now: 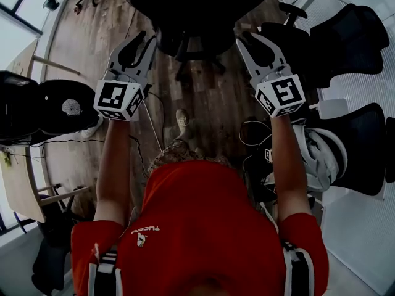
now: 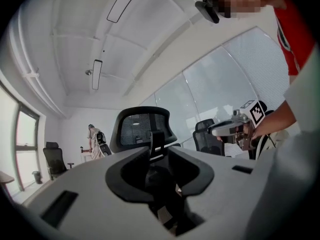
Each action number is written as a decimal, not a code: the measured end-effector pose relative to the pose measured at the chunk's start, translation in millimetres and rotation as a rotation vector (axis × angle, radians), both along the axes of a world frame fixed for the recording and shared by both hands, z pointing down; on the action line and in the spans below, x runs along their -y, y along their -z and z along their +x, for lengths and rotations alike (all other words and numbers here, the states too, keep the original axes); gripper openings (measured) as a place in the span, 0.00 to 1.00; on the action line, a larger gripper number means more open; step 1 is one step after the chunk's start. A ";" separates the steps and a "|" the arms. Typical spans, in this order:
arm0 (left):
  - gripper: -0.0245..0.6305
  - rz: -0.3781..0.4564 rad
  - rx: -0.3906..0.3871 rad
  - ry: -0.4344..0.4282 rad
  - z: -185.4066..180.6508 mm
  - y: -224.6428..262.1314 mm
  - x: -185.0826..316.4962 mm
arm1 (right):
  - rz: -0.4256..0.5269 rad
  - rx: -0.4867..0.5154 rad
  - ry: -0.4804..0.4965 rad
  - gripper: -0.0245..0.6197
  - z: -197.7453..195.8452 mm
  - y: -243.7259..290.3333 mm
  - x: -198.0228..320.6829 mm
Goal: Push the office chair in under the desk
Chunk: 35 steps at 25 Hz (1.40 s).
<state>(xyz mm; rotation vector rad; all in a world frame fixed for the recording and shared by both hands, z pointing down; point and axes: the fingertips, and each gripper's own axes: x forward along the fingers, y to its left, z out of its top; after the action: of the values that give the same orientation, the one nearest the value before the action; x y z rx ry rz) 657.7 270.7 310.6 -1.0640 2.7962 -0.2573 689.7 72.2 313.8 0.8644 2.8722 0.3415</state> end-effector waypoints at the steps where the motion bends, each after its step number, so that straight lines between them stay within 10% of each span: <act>1: 0.20 -0.012 0.003 0.001 -6.6 -1.5 -0.6 | 0.012 -0.004 -0.001 0.17 -5.5 -1.5 1.1; 12: 0.43 -0.244 0.052 0.024 -111.5 -20.3 -13.2 | 0.230 -0.058 -0.051 0.41 -99.9 -19.4 31.9; 26: 0.55 -0.613 0.099 0.009 -239.8 -50.1 -39.7 | 0.559 -0.171 -0.149 0.48 -217.9 -51.7 95.6; 35: 0.57 -0.901 0.107 -0.157 -290.0 -88.3 -32.3 | 0.898 -0.217 -0.052 0.50 -269.7 -88.7 109.4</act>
<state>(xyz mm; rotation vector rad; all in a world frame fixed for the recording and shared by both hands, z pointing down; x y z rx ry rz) 367.7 302.9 398.9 -1.3277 2.4610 -1.5875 420.0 -37.2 402.6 0.9566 2.8809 1.7130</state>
